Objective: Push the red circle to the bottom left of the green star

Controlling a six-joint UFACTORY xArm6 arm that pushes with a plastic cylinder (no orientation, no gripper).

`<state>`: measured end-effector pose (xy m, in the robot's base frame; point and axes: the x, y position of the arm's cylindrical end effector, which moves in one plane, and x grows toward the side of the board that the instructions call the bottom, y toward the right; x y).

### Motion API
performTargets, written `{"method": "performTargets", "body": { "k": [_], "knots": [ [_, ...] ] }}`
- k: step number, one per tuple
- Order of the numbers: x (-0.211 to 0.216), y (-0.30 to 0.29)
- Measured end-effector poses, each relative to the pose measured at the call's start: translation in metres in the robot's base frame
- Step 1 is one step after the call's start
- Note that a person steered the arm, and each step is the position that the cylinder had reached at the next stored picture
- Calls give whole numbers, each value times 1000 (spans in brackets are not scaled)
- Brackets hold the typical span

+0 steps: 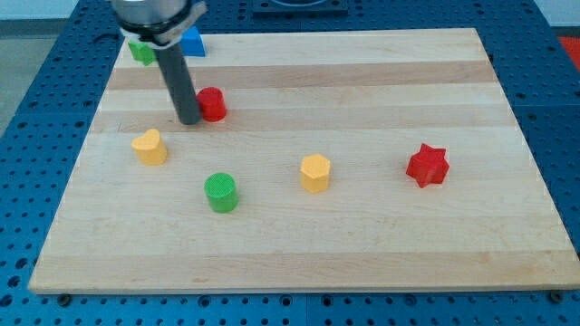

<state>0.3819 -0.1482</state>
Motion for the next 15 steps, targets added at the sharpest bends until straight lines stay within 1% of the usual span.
{"method": "performTargets", "body": {
  "k": [2, 3, 5, 6, 7, 8, 9, 10, 11, 12, 13, 14, 15],
  "knots": [
    [0, 63],
    [-11, 69],
    [-11, -43],
    [-11, -5],
    [-13, 64],
    [-32, 88],
    [-37, 39],
    [-36, -41],
    [-50, -62],
    [-51, -29],
    [-53, -31],
    [-56, -71],
    [-59, -92]
  ]
}}
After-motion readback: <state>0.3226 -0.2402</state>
